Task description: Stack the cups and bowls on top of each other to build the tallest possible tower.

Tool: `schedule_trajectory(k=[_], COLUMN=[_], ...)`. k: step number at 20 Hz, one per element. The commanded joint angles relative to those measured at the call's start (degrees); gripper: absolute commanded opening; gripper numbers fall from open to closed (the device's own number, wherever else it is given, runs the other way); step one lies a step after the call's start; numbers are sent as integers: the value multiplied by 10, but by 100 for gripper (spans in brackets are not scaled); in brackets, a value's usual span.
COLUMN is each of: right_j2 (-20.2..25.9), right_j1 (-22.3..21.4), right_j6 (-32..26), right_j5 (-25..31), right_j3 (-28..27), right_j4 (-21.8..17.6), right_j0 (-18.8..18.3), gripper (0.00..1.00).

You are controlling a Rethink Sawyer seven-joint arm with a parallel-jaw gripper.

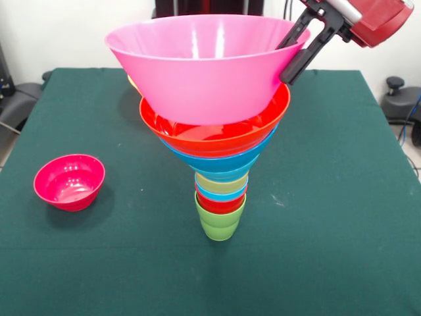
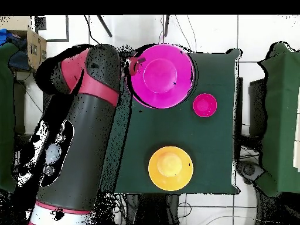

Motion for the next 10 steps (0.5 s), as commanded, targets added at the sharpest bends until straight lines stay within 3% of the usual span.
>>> schedule_trajectory(k=[1,10], right_j2=[31,32], right_j1=[12,11], right_j6=[46,52], right_j5=[-12,-11], right_j3=[45,48], right_j4=[-26,-23], right_j0=[9,10], gripper=[0,0])
